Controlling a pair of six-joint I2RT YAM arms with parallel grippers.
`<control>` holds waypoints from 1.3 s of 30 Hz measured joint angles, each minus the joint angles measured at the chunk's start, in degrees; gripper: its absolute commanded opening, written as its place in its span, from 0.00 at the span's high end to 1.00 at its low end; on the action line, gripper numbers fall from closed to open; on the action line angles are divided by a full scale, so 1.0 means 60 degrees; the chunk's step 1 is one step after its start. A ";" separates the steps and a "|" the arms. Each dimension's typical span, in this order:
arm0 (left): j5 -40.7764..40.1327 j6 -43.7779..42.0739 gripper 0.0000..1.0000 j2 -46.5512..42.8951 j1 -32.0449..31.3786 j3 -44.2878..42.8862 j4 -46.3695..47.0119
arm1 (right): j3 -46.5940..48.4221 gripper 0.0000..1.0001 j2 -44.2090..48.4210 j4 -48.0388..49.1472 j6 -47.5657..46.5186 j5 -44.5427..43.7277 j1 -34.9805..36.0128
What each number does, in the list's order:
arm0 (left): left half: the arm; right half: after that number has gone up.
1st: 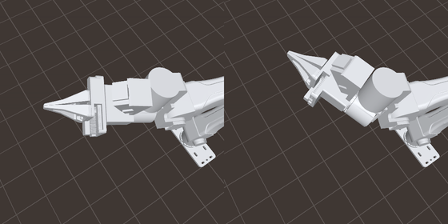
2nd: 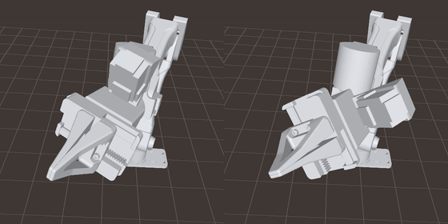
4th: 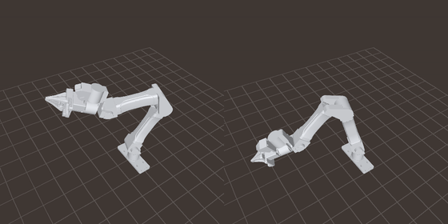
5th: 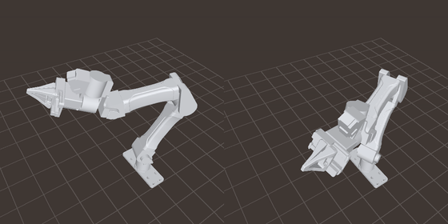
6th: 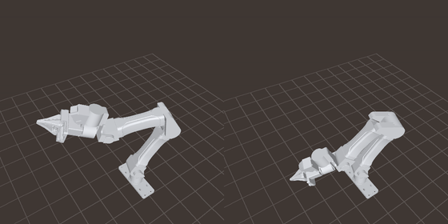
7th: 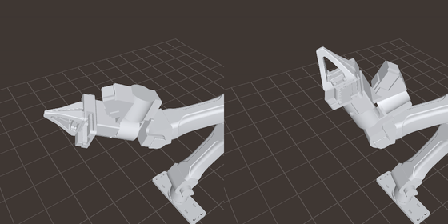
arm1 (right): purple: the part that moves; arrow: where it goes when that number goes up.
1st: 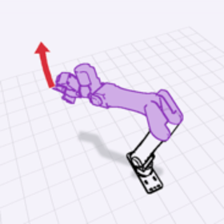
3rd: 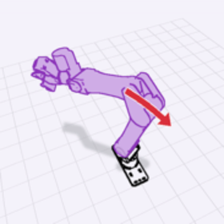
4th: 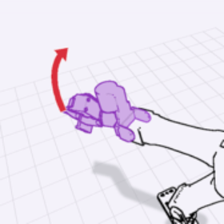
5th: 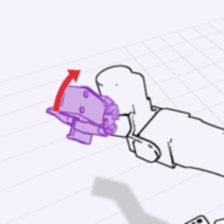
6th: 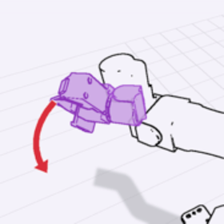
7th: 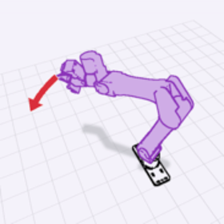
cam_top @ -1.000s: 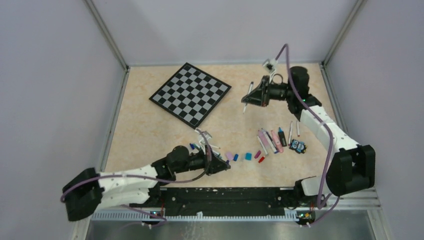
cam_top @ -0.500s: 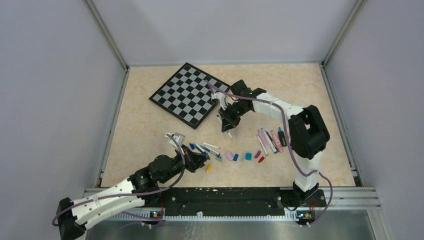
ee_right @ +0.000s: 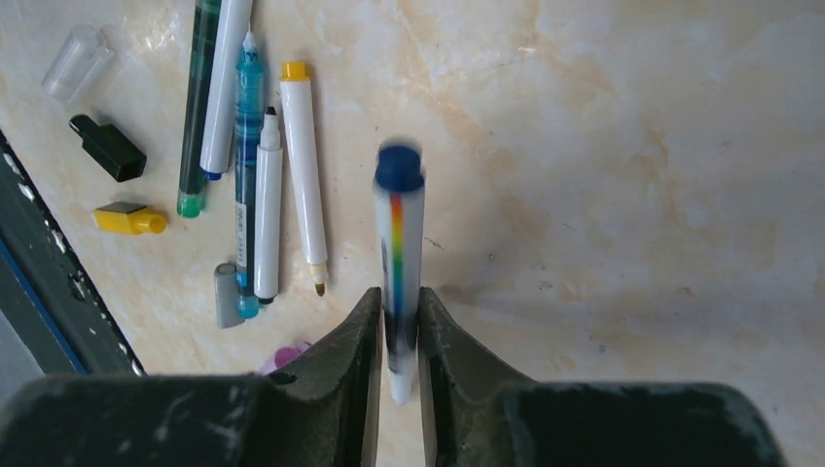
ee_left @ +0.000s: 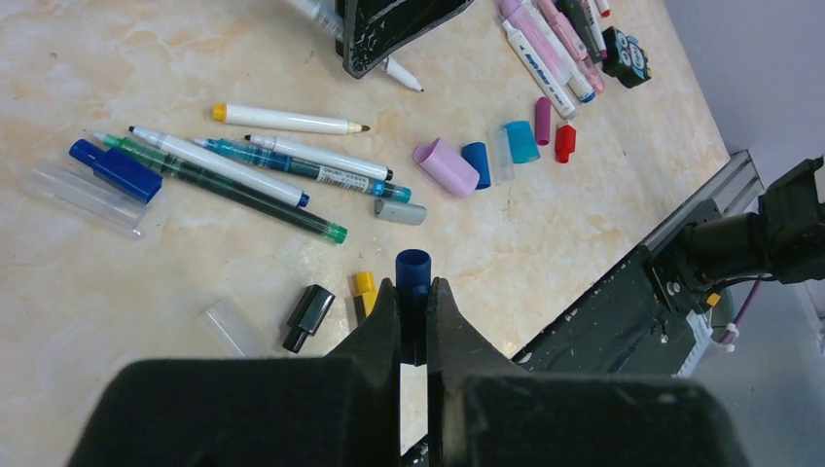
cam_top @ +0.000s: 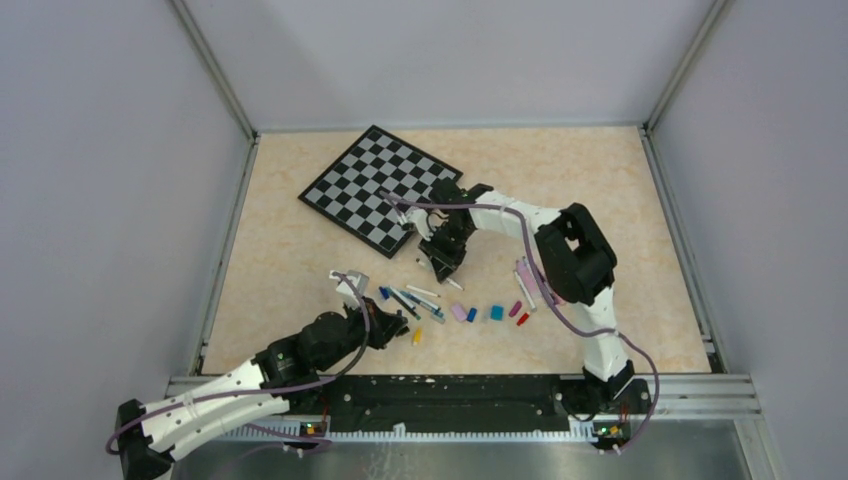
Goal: Open the pen caps
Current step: Place the pen at the center of the board, then place the pen cap at the center of the board.
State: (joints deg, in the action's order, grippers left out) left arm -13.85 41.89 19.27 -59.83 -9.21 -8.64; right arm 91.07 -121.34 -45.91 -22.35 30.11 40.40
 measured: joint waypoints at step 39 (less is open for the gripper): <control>0.1450 0.0565 0.79 0.8331 -0.0987 -0.3821 0.0022 | -0.6182 0.61 0.8109 0.2696 0.0102 0.3901 -0.4849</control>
State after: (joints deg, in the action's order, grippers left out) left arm -5.15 45.28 69.25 -65.76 -32.14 -8.51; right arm 53.98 -72.69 -29.74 -21.74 53.52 11.31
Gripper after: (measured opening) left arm 0.171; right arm 0.392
